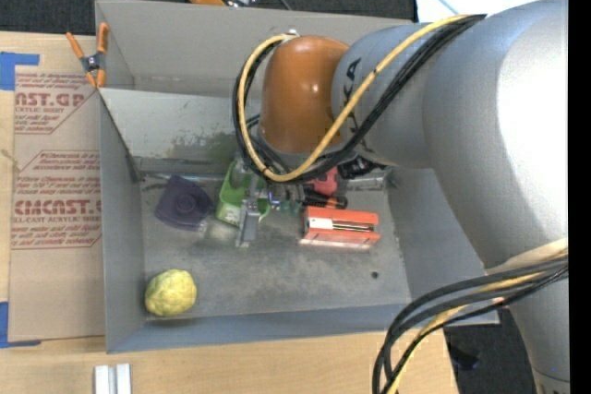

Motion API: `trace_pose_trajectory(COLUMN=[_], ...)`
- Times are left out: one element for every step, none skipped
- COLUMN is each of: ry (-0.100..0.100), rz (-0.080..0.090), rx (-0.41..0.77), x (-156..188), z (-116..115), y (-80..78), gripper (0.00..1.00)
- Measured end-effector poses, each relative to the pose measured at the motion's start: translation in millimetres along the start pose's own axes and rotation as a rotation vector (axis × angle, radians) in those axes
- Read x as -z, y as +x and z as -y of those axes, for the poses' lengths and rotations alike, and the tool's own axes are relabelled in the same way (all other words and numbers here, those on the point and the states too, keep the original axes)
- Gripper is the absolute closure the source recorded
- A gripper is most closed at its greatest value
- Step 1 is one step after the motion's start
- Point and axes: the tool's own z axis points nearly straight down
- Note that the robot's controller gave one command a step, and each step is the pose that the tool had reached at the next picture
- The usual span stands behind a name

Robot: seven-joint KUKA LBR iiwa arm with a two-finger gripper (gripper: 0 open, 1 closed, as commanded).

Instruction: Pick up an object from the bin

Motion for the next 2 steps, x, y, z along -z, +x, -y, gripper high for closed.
trace_pose_trajectory(ry=[-0.003,-0.009], rz=[0.003,0.021], rx=[-0.015,-0.022], x=[113.8,119.8], z=[-12.1,-7.0], y=[13.5,10.4], gripper=[0.00,0.00])
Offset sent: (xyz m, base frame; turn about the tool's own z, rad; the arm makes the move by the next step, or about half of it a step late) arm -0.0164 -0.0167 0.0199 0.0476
